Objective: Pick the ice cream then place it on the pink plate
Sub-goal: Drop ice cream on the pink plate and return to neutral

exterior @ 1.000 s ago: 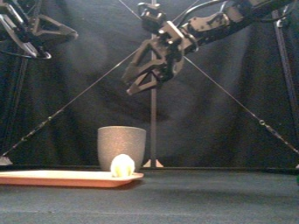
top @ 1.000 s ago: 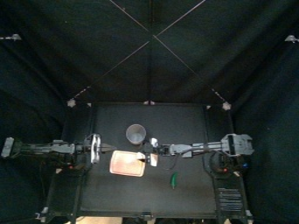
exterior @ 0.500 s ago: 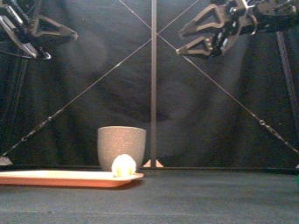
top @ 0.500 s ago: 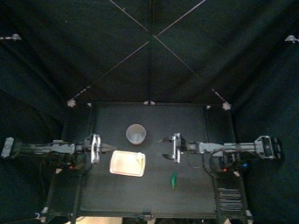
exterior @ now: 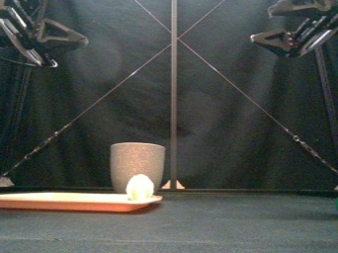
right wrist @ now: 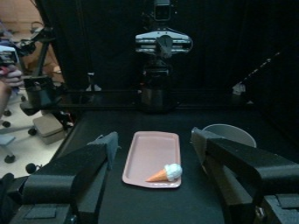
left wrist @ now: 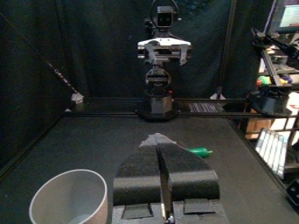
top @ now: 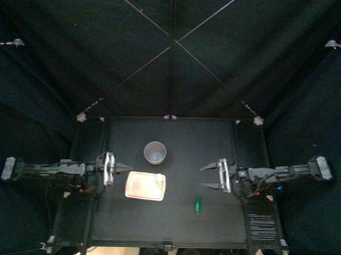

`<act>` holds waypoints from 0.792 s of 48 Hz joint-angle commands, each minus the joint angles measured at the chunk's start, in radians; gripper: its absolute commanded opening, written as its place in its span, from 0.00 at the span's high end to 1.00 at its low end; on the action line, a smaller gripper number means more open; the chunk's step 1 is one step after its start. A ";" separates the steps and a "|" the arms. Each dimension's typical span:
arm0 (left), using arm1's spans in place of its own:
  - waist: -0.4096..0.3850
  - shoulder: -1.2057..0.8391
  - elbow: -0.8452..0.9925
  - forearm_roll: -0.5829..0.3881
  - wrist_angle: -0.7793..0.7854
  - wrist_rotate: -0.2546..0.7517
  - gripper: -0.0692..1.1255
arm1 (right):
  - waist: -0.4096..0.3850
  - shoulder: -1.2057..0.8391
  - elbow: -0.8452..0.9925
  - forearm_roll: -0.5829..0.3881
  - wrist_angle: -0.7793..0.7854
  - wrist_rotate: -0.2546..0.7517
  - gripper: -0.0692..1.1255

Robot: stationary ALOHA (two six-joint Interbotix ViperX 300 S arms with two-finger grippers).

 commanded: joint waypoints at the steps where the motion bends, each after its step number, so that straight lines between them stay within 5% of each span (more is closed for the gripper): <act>1: 0.003 0.003 -0.012 0.003 -0.005 0.002 0.97 | 0.011 -0.018 -0.002 -0.003 -0.014 -0.003 0.11; 38: 0.006 0.002 -0.006 0.000 -0.005 -0.002 0.97 | 0.028 -0.034 -0.008 -0.052 0.002 -0.003 0.11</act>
